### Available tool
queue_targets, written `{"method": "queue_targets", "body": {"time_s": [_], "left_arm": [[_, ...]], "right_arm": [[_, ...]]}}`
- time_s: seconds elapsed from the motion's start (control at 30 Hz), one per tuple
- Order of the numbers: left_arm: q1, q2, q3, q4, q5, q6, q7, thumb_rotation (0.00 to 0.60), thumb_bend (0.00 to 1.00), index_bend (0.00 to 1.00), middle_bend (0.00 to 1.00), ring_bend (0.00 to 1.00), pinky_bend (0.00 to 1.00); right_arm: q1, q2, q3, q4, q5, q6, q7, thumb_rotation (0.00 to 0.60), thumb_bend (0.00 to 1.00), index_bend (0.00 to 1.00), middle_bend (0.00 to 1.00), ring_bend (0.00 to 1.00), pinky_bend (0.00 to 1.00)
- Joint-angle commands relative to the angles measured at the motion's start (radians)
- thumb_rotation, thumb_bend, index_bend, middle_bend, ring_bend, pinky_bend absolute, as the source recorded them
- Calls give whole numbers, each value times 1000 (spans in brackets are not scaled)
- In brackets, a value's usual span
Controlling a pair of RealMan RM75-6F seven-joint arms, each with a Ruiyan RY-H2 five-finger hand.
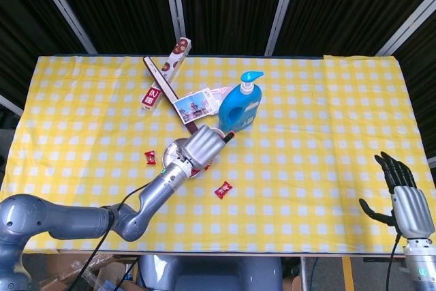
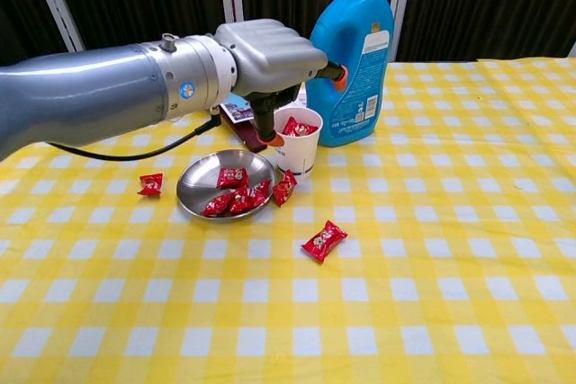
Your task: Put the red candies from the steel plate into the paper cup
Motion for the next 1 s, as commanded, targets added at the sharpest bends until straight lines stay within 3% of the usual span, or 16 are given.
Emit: {"method": "queue_targets", "body": {"time_s": [0.03,0.2,0.37,1.0], "left_arm": [[51,45,26,-113,-19,36,-9,600,369,175,886,966,951],[93,67,67,-185,-49,63,8,600,521,184,904,974,958],[123,69,96,-206,-134,64,22,600,565,191,906,975,958],[41,-47,35,-99,-387,34,140,600,582,190,898,974,958]], "right_arm": [[0,-1,0,0,0,0,-1,600,336,0,0,0,0],[-1,-2,0,0,-4,4,-5,600,336,0,0,0,0],[-1,-5,-1,0,-4,5,-5,600,336,0,0,0,0],[0,-2,0,0,-3,3,7,600,336,0,0,0,0]]}}
